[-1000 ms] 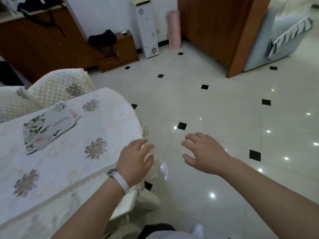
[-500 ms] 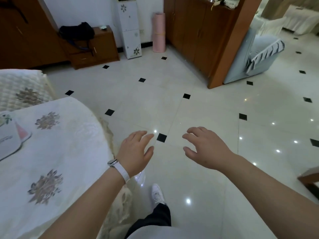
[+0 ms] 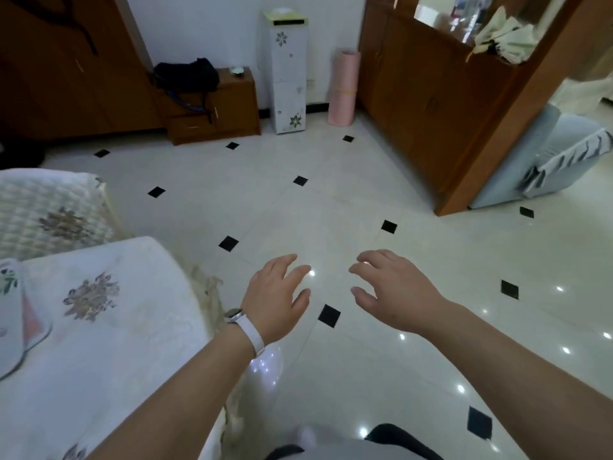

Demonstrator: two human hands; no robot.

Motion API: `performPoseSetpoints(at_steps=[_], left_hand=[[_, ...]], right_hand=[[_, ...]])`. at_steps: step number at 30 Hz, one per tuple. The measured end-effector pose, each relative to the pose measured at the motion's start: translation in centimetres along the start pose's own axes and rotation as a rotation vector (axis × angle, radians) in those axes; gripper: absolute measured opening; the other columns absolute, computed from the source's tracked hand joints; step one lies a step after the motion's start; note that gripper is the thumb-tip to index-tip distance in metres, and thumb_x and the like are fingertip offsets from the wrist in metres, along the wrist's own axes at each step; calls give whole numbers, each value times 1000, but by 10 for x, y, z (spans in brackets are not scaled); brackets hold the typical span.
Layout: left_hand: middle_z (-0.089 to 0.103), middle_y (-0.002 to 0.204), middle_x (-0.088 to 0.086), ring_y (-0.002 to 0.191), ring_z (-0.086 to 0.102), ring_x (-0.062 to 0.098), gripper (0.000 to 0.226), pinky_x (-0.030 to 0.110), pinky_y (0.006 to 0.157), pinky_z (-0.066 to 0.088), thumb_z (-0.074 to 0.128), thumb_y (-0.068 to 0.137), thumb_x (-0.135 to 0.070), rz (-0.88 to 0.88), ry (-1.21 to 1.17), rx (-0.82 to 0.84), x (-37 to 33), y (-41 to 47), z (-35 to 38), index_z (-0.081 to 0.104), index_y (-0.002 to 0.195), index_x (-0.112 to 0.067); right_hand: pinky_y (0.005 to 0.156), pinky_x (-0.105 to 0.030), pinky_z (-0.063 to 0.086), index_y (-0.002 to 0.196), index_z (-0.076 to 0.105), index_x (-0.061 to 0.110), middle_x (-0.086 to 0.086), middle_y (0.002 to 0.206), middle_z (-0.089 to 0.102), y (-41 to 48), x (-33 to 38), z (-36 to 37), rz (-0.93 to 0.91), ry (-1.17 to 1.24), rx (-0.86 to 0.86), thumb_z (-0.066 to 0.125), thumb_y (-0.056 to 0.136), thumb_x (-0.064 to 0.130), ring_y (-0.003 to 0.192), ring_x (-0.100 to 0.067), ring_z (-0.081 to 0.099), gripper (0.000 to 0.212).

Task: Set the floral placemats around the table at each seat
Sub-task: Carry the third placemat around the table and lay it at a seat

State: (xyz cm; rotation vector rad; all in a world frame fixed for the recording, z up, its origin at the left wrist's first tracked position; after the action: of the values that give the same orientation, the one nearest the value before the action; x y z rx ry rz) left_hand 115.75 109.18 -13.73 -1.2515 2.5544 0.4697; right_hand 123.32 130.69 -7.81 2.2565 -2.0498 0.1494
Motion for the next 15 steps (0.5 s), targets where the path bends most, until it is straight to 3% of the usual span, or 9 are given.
performPoseSetpoints(at_steps=[4,7,12,15], left_hand=[[53,137,7,124,49,27,46,44,94,43,43,86,-43,-99,36,-13,34,24,-4,58,125,-24],[54,135,10,121,51,30,47,47,94,46,43,85,-43,-207,44,-4,71,34,-3,60,124,-22],[59,128,12,114,56,32,46,44,94,45,47,85,-43,-385,106,-34,120,67,-5,62,121,-18],[54,135,11,122,50,30,52,42,100,40,40,87,-48,-535,108,-7,137,91,-11,57,128,-21]], right_hand=[[97,-40,45,122,63,19,-3,132,58,69,-5,7,-95,9,29,48,91,43,123,-25,50,43],[88,-40,50,115,67,17,-5,123,63,126,-2,23,-202,47,48,39,86,47,113,-28,58,51],[81,-40,54,109,70,17,-6,116,67,232,-6,47,-417,75,78,42,84,47,107,-29,62,48],[83,-40,53,110,69,18,-4,117,67,292,-8,45,-528,88,121,43,84,47,109,-27,62,47]])
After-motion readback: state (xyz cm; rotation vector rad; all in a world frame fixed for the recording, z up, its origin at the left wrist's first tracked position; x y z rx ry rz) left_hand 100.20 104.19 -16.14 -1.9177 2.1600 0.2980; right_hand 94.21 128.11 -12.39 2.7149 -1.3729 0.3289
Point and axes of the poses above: each hand's wrist, its own y-axis towards the middle knuckle, its own z-axis out of the palm, x = y × z, the point moved 2 cm from there along y, towards the middle knuckle
